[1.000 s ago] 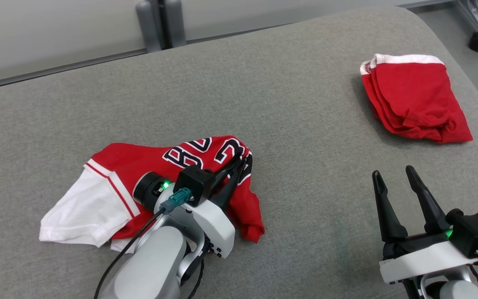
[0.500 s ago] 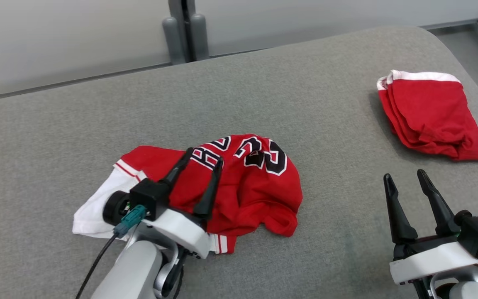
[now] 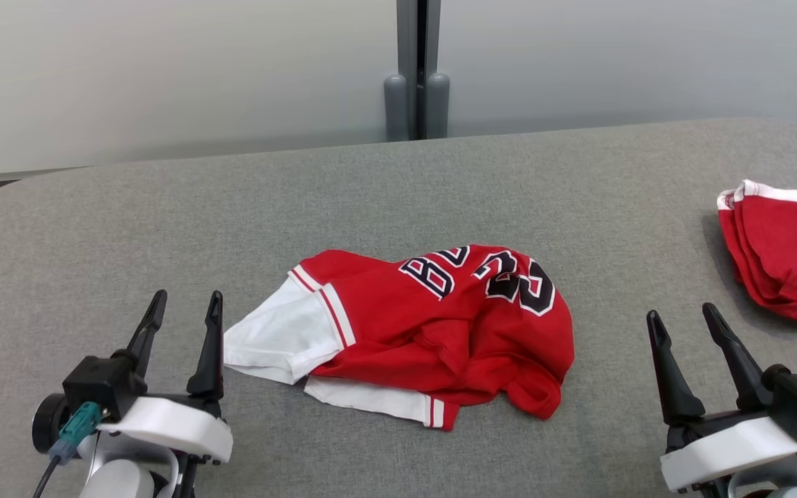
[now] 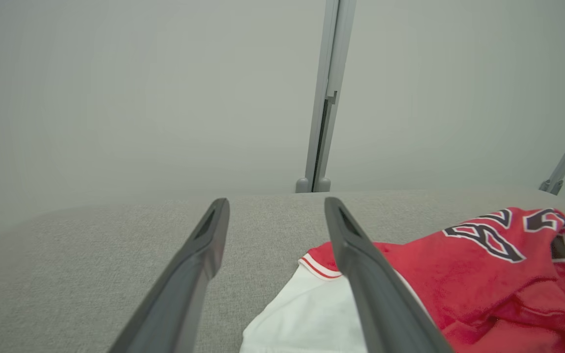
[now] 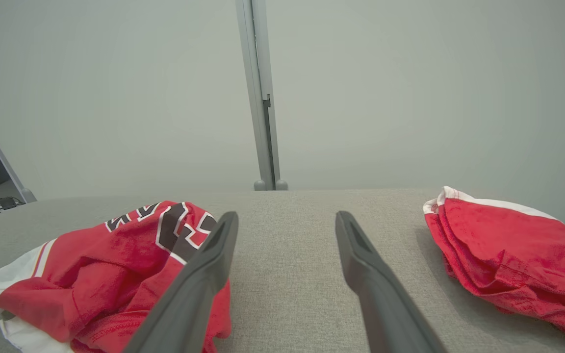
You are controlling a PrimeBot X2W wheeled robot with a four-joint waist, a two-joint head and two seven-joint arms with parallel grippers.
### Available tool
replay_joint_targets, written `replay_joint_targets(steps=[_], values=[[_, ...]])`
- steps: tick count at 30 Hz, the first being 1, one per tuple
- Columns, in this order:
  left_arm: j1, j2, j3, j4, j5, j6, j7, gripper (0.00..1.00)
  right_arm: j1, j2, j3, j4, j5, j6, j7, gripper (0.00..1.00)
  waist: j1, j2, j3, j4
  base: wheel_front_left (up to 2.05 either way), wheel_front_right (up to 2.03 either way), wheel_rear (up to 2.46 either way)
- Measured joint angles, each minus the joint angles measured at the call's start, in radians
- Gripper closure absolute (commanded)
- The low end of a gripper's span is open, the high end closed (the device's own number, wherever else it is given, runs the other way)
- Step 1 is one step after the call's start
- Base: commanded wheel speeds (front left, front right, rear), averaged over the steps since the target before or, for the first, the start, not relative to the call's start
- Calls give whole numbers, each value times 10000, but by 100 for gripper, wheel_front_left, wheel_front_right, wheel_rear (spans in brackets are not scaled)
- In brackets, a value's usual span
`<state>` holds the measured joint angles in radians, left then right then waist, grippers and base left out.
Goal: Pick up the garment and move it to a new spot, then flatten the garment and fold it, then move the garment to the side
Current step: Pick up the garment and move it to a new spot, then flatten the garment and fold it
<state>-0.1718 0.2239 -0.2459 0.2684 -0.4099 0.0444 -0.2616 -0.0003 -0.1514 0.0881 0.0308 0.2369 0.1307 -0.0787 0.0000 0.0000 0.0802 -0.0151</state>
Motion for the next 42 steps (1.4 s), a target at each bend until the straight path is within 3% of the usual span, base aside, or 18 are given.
replay_joint_targets(steps=[9,21,42], values=[[1065,345,36,-430,-201,-253,31,0,503,-134,79,71,17,0,190,0,1,0,-709,399,0,0,0],[2088,420,-127,-1300,-190,121,184,0,1185,-167,2,-263,10,0,472,0,0,0,-1273,505,0,0,0],[2304,571,-244,-1910,-180,451,504,0,1336,-48,-21,-500,-13,0,612,0,0,0,-1306,536,0,0,0]])
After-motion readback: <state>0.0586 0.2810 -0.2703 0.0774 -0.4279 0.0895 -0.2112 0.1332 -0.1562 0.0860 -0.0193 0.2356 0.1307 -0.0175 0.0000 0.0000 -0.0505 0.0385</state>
